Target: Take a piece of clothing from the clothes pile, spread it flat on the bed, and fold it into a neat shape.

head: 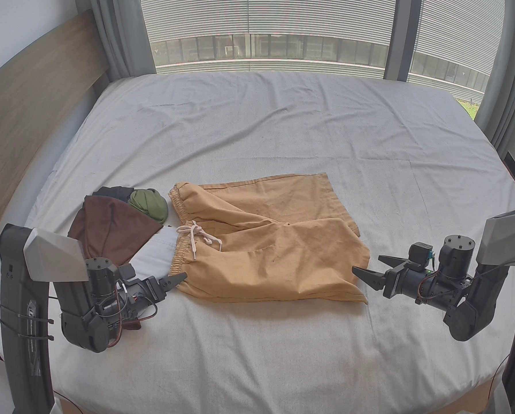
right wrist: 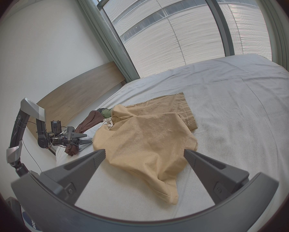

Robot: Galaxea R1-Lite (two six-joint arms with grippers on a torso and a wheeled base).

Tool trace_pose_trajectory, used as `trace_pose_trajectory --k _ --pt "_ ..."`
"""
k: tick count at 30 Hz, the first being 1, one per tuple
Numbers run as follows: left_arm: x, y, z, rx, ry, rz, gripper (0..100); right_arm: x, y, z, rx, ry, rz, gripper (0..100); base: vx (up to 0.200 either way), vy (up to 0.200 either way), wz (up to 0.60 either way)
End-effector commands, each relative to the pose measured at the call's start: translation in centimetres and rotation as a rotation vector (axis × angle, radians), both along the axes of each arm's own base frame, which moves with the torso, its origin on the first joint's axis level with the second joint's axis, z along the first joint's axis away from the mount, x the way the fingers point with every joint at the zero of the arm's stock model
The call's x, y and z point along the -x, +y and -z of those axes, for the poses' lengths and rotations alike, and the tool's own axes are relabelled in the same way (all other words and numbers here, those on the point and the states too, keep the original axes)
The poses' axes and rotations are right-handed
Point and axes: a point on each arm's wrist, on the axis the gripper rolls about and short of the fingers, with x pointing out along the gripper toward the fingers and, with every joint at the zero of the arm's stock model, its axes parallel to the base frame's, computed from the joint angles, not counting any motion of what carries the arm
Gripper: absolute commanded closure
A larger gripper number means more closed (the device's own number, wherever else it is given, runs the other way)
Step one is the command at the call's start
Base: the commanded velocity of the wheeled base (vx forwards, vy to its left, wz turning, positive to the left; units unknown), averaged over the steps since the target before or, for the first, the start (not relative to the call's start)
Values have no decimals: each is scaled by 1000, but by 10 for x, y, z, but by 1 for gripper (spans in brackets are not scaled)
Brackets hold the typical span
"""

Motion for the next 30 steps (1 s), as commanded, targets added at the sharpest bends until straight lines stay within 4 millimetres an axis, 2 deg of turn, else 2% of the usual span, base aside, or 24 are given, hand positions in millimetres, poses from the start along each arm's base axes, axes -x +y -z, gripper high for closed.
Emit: trace_pose_trajectory --k 1,8,20,21,30 --pt "-3 -1 8 0 10 0 0 0 0 1 0 2 0 0 0 0 0" --pt "-15 -8 19 -6 -6 0 0 0 1 1 0 4 -3 0 0 0 0" --pt "-18 -11 20 1 -7 -19 0 0 0 2 1 5 0 0 0 0 0" --pt "-18 -11 20 1 -6 -21 100 0 0 2 1 5 0 0 0 0 0" --pt "-16 -10 20 -2 -3 -23 100 0 0 6 4 18 -2 0 0 0 0"
